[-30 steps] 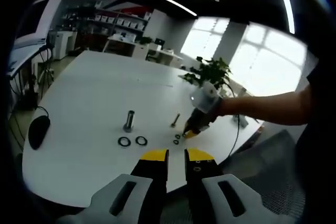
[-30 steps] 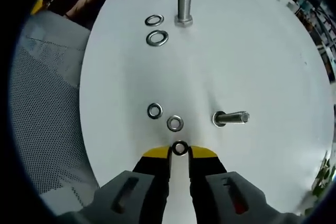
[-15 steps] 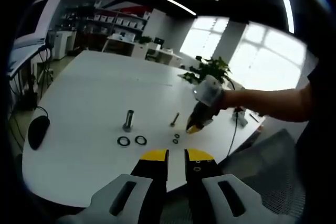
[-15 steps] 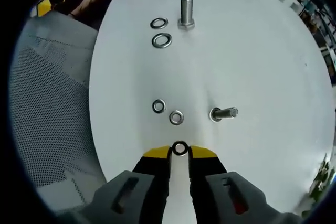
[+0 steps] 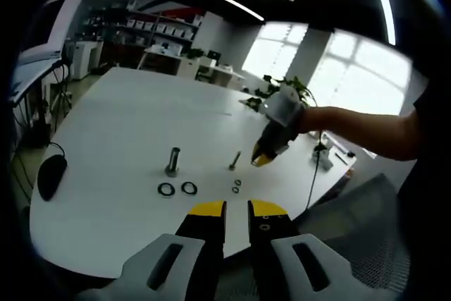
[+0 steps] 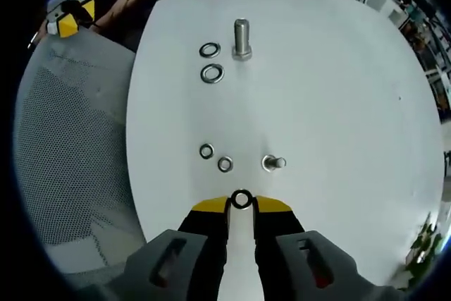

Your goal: Place the washer onto the threaded stud by aligning its center hole with the stud, sliding it down to the base, and recovering from edge contact or off-axis alignment until the washer reaches the visible bottom stop.

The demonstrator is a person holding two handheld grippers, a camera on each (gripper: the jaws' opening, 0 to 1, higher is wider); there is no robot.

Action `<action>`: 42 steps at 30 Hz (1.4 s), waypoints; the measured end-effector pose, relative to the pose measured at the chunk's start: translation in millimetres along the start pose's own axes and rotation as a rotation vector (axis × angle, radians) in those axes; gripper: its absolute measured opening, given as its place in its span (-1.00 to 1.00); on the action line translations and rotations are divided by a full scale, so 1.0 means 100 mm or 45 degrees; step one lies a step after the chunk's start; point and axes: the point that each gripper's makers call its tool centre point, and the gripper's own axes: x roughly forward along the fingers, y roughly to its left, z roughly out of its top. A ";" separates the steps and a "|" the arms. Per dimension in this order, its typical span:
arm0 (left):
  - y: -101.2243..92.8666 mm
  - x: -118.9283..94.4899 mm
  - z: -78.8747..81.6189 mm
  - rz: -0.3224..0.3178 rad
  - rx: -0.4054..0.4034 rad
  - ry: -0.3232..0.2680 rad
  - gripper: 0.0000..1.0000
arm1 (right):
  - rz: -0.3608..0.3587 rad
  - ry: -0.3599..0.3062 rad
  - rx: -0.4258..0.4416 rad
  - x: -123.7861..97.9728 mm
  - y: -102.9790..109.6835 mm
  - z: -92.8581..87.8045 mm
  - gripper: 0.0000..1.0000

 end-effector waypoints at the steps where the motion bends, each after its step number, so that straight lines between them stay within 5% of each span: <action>1: 0.00 0.00 0.00 0.000 0.000 0.000 -0.81 | -0.005 -0.002 -0.004 -0.03 -0.01 0.02 -0.72; 21: 0.00 0.00 0.00 0.000 -0.001 0.000 -0.81 | -0.044 0.019 -0.114 -0.28 -0.22 0.24 -0.72; 42: 0.00 0.00 0.00 0.002 0.000 -0.001 -0.81 | -0.050 0.022 -0.064 -0.02 -0.33 0.32 -0.72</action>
